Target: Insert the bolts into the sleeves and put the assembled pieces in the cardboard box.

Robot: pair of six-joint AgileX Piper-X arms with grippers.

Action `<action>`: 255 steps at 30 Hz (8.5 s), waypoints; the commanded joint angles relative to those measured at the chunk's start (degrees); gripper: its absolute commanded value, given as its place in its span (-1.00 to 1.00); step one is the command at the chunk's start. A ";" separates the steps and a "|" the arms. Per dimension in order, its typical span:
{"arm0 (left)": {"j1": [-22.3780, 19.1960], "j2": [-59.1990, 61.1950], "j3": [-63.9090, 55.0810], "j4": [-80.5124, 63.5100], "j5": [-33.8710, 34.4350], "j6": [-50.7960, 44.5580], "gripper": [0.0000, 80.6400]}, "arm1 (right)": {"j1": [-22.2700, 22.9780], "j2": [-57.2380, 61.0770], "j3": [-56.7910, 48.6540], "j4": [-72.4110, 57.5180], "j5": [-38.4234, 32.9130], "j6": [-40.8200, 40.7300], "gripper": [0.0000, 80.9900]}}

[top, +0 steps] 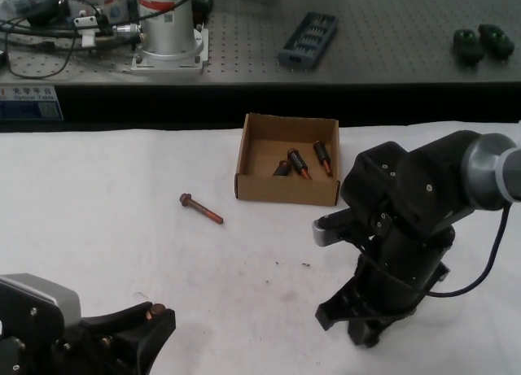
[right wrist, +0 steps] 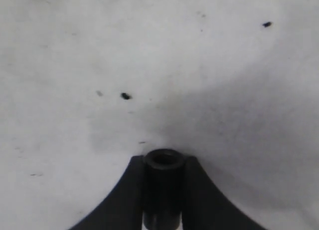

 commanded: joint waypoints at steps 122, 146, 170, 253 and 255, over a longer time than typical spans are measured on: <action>6.15 35.86 -16.09 -55.73 38.48 -21.05 -0.98 | 5.38 -1.56 39.96 -120.95 -22.74 -13.77 -0.82; 6.15 39.85 -17.36 -55.73 40.79 -18.63 -0.98 | 5.22 -1.56 39.96 -120.95 -24.00 -13.77 -0.82; 8.50 39.73 -17.36 -55.73 44.07 -15.44 -0.98 | 5.25 -1.56 39.96 -120.55 -24.00 -13.77 -0.82; 9.19 33.38 -19.27 -25.85 48.93 0.09 -0.98 | 5.25 -1.56 40.21 -120.09 -24.00 -14.21 -0.82; 9.19 33.38 -19.27 -24.40 47.52 0.37 -0.98 | 5.25 -1.56 40.21 -120.09 -24.00 -14.21 -0.82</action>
